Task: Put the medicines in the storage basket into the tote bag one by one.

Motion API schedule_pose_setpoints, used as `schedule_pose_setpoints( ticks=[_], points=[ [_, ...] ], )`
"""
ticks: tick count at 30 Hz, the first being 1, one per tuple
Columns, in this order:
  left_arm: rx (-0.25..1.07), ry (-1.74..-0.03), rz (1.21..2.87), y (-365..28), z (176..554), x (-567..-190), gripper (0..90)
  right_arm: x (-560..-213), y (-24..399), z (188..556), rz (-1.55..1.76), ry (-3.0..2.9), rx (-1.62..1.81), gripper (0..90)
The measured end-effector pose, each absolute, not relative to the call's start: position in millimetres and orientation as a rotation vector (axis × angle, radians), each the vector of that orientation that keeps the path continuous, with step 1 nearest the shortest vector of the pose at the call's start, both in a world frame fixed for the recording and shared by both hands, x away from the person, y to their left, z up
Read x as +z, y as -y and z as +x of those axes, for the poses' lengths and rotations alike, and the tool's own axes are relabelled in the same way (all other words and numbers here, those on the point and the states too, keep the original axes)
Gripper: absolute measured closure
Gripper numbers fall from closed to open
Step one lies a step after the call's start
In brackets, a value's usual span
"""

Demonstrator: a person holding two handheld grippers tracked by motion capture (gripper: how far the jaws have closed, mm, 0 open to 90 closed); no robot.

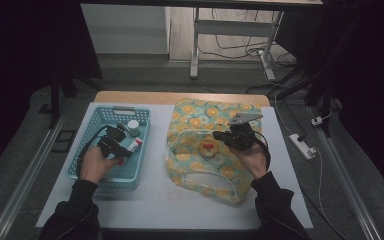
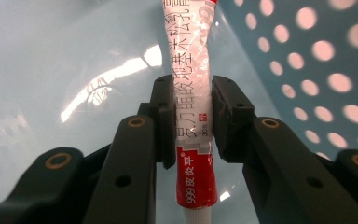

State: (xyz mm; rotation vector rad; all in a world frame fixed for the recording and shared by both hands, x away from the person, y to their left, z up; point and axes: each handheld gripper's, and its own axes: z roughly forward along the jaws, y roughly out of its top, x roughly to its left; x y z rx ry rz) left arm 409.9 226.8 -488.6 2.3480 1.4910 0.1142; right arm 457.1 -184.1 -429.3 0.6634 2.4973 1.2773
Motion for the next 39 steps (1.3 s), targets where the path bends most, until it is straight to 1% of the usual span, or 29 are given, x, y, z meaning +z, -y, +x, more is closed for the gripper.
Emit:
schedule_pose_setpoints(
  ticks=[8,15,24,31,39],
  points=[
    [0.140,-1.442,2.275,-234,400,-471,71.5,-428,185,457,0.661,-2.493,1.286,90.0],
    [0.146,-1.371,2.218,-233,390,-453,71.5,-427,185,457,0.661,-2.490,1.293,90.0],
    [0.166,-1.286,2.209,-217,385,-439,71.6,-426,184,456,0.661,-2.487,1.300,90.0],
    [0.130,-1.220,2.196,-200,383,-433,71.6,-426,185,456,0.662,-2.486,1.302,90.0],
    [0.088,-1.132,2.224,-173,385,-433,71.5,-425,185,456,0.663,-2.481,1.309,90.0]
  ],
)
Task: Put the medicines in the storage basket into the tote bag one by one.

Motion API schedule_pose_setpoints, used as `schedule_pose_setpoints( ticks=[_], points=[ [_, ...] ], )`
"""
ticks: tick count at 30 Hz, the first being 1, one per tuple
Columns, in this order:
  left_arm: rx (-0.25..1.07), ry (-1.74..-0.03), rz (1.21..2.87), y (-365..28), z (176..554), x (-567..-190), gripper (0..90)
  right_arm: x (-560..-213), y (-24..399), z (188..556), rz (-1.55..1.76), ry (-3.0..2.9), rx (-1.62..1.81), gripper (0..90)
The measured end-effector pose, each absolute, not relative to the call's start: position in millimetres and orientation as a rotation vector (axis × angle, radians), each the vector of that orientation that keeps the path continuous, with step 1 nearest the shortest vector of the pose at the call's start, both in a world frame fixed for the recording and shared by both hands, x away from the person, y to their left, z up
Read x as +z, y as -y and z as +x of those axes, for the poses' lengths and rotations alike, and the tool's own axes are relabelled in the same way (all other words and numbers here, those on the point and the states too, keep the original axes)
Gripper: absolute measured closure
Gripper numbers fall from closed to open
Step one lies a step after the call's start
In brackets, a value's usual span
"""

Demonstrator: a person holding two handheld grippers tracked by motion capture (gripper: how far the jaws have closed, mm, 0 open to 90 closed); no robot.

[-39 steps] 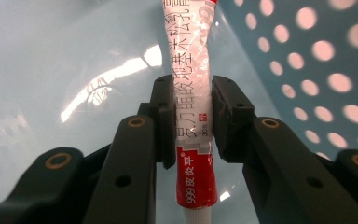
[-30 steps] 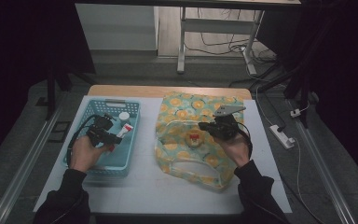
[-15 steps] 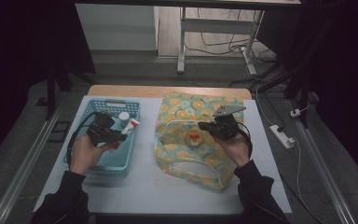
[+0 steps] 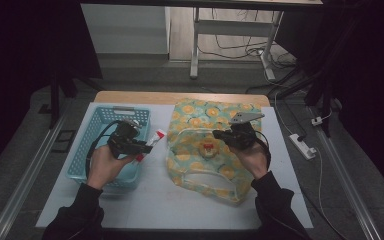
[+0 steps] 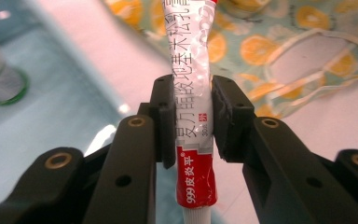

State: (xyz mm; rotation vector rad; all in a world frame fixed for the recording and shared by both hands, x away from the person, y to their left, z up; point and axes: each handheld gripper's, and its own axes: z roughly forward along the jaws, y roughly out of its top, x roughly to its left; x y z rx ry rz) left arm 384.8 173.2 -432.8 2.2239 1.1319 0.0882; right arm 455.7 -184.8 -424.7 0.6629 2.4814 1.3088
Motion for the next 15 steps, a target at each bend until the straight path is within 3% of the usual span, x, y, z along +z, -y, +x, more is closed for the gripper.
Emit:
schedule_pose_setpoints(
  ticks=[15],
  points=[
    [0.018,-0.995,2.290,-117,400,-444,71.6,-422,185,455,0.664,-2.472,1.320,90.0]
  ],
)
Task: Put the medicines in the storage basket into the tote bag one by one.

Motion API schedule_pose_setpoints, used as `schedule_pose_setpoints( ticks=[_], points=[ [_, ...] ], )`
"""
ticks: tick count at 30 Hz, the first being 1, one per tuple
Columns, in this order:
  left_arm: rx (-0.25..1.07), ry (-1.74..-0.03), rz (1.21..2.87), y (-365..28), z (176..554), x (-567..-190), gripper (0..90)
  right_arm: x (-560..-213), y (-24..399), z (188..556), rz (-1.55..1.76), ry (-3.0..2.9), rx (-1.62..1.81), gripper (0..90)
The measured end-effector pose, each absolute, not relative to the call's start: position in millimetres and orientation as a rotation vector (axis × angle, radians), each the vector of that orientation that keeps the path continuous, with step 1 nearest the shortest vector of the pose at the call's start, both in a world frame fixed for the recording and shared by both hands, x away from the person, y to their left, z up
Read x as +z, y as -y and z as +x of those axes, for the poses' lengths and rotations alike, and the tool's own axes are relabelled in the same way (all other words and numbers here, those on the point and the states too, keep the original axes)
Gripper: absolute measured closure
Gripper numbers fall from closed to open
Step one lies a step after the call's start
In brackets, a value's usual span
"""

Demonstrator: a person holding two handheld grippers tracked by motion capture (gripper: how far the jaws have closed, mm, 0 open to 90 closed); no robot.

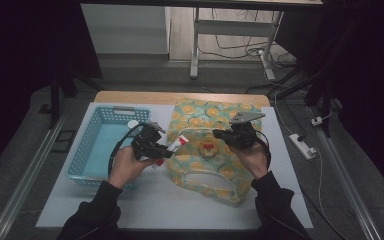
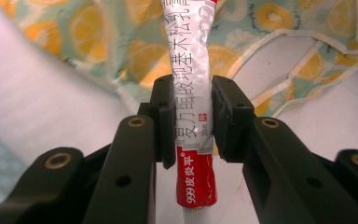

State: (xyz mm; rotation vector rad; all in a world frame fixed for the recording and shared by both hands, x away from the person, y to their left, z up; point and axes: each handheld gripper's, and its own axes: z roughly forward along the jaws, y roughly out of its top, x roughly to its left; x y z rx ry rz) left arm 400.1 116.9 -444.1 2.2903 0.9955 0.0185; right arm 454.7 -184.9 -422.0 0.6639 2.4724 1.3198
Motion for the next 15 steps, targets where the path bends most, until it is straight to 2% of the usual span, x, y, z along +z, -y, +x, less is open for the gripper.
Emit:
schedule_pose_setpoints(
  ticks=[15],
  points=[
    [-0.043,-0.926,2.326,-73,419,-458,71.6,-420,184,453,0.652,-2.468,1.327,90.0]
  ],
)
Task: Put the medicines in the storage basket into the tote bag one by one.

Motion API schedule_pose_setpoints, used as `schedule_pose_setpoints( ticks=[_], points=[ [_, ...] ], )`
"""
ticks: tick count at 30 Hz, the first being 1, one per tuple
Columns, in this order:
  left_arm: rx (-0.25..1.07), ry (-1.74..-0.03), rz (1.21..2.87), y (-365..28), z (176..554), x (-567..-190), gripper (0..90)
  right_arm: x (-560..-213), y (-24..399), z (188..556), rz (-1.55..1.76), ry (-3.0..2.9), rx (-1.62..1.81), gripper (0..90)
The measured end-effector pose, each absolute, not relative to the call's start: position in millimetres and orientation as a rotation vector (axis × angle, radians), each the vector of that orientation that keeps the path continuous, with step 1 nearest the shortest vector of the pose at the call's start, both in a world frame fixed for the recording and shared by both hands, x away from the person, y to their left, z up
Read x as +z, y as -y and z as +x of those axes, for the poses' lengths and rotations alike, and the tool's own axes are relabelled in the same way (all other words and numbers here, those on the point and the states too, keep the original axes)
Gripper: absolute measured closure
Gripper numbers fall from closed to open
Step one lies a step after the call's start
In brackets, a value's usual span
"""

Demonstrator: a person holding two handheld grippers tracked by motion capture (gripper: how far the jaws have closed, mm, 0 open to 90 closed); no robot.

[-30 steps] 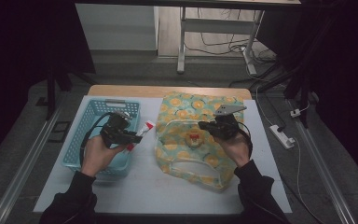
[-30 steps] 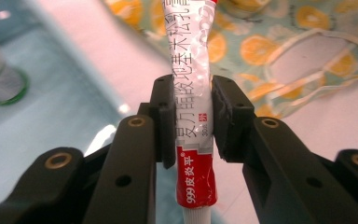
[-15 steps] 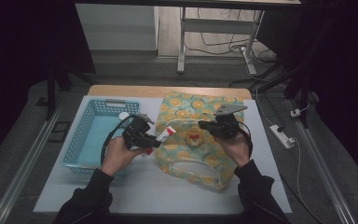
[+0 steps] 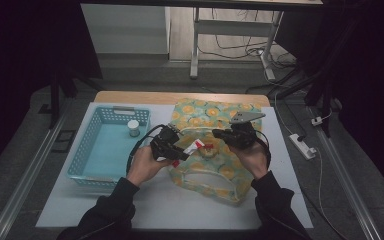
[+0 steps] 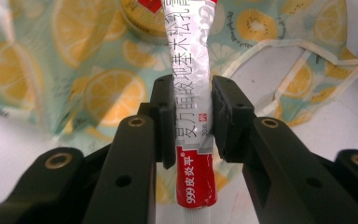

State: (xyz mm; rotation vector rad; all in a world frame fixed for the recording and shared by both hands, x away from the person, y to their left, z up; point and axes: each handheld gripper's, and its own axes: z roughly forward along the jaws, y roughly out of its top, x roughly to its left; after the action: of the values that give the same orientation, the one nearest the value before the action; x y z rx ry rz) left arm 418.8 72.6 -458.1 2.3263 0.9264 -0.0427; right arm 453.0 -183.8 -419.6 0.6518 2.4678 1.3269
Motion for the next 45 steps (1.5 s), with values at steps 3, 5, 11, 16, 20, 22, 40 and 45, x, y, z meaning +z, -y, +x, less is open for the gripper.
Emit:
schedule_pose_setpoints(
  ticks=[3,5,11,16,20,22,40,45],
  points=[
    [-0.031,-0.920,2.336,-65,424,-461,71.6,-419,184,453,0.650,-2.468,1.326,90.0],
    [-0.033,-0.919,2.338,-61,428,-463,71.6,-419,183,453,0.649,-2.467,1.327,90.0],
    [-0.020,-0.938,2.329,-51,441,-468,71.6,-419,183,453,0.646,-2.467,1.329,90.0],
    [0.010,-0.954,2.317,-43,450,-472,71.5,-419,182,452,0.644,-2.466,1.332,90.0],
    [0.031,-0.974,2.301,-39,458,-475,71.5,-419,181,452,0.636,-2.469,1.331,90.0],
    [0.042,-0.984,2.294,-37,461,-477,71.5,-419,181,452,0.636,-2.471,1.329,90.0],
    [0.123,-1.064,2.249,-36,485,-492,71.4,-422,178,453,0.639,-2.482,1.323,90.0],
    [0.142,-1.073,2.240,-34,488,-496,71.3,-423,179,453,0.649,-2.480,1.323,90.0]
  ],
)
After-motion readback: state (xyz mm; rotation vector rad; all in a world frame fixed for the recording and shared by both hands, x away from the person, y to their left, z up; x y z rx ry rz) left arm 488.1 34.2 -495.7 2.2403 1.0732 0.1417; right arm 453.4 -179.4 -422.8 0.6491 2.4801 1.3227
